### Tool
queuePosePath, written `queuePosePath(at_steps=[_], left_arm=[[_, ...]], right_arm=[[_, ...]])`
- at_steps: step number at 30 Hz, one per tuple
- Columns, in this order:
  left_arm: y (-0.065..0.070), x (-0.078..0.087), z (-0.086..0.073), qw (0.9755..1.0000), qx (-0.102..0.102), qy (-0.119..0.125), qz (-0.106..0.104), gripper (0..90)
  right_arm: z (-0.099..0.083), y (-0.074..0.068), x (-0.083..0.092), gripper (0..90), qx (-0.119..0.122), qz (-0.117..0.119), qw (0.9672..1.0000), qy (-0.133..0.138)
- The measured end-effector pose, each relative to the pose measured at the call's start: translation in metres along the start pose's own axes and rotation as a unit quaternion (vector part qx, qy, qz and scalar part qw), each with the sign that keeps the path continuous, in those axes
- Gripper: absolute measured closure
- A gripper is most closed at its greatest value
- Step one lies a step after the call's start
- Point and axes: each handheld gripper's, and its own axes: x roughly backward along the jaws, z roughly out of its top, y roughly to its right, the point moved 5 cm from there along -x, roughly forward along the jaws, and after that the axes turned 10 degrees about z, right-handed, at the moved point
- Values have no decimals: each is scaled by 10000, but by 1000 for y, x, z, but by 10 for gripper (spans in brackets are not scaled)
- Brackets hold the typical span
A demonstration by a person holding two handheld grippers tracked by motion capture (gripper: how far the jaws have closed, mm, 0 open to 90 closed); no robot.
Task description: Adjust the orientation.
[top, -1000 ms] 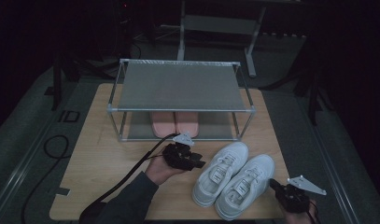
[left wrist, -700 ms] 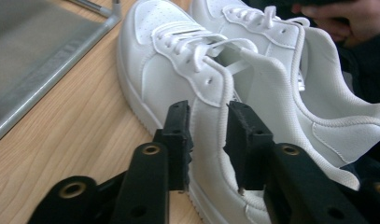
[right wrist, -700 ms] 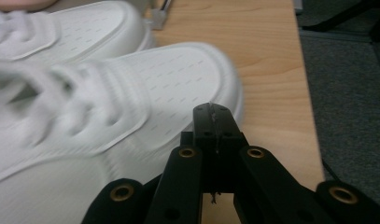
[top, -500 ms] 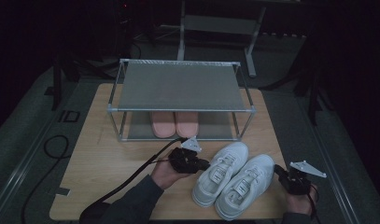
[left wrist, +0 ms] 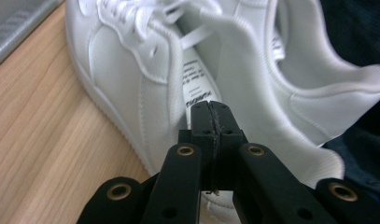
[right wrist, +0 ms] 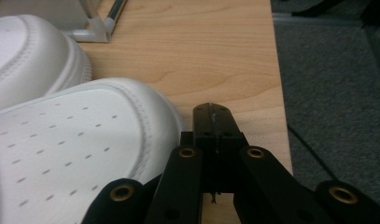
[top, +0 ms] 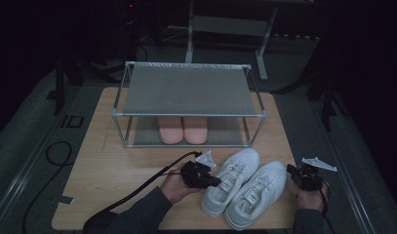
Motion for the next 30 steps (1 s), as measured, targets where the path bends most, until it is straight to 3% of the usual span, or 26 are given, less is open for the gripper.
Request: queuePosePath(at_steps=[8,12,16,30], left_arm=[[-1,-3,-1,10000,-54,-57,48,900],[-6,-1,-2,9995,-116,-133,274,900],[-11,1,-2,9992,-91,-159,366,899],[-15,0,0,9995,1,-100,313,900]], right_arm=[[-3,0,-3,900,-38,143,9999,-59],[-7,-4,1,900,-70,190,9998,-27],[-12,-8,4,900,-129,205,9997,8],[-20,-19,11,900,-111,200,9997,24]])
